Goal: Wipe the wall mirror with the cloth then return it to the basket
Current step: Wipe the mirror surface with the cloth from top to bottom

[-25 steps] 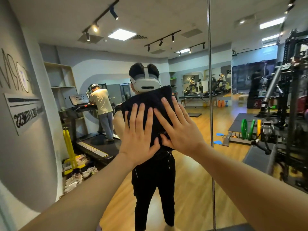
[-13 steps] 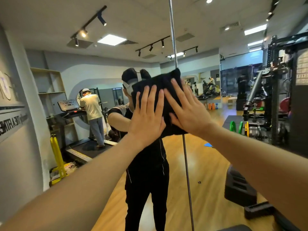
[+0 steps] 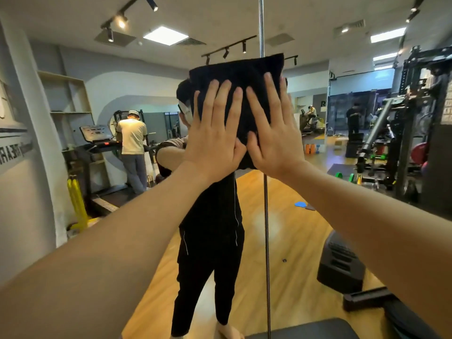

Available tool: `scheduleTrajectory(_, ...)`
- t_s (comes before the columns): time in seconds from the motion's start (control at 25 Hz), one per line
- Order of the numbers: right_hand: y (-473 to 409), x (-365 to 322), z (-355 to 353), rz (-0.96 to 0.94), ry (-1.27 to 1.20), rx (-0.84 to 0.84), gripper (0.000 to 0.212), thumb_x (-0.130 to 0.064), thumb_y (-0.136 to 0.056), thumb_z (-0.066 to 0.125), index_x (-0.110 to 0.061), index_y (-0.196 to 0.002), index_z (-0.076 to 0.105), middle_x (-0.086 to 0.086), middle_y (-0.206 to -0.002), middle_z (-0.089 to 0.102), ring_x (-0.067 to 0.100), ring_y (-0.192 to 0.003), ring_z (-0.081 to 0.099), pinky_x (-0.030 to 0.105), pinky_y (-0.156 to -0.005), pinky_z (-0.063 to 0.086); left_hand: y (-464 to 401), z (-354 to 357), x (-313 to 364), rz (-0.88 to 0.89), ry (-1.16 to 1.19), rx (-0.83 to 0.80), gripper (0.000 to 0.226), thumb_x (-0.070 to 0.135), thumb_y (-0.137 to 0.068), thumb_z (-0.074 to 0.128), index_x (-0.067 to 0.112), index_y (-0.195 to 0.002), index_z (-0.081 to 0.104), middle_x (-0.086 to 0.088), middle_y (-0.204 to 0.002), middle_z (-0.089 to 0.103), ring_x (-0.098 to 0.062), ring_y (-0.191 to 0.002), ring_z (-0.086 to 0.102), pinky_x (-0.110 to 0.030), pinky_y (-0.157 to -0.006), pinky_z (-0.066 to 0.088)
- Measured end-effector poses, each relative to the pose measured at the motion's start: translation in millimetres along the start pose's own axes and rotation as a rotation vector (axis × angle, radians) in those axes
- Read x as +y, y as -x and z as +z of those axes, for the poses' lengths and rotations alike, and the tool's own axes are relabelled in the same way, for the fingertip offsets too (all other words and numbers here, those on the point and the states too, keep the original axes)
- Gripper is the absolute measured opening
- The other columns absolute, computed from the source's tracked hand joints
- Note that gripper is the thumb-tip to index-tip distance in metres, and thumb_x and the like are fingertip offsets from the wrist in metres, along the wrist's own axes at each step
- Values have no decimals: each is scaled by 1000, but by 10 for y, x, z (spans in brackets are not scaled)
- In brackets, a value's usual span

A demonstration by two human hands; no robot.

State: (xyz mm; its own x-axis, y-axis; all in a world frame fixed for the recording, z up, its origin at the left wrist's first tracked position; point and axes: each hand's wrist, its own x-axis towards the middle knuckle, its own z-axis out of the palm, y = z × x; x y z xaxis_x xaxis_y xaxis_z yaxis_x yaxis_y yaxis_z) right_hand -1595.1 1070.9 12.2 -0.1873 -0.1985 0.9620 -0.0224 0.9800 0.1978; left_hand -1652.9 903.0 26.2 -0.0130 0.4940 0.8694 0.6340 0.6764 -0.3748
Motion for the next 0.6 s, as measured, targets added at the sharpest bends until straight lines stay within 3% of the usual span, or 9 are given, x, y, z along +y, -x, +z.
scheduleTrajectory(0.28,1064,-326,135,18,-65,-106,73,-37,-96,46,-6,-161,33,30,-168,14,51,-157,3,68,-122,20,1046,164,315,44,9,-187,96,51,-89,52,3,-163,15,-24,-169,10,-40,-158,2,-60,-126,11)
scheduleTrajectory(0.6,1132,-889,322,90,-29,-126,83,-41,-89,49,-8,-162,27,31,-168,14,56,-155,1,70,-123,13,1370,117,-79,142,38,-184,89,44,-89,52,2,-161,22,-22,-169,17,-38,-158,8,-59,-126,18)
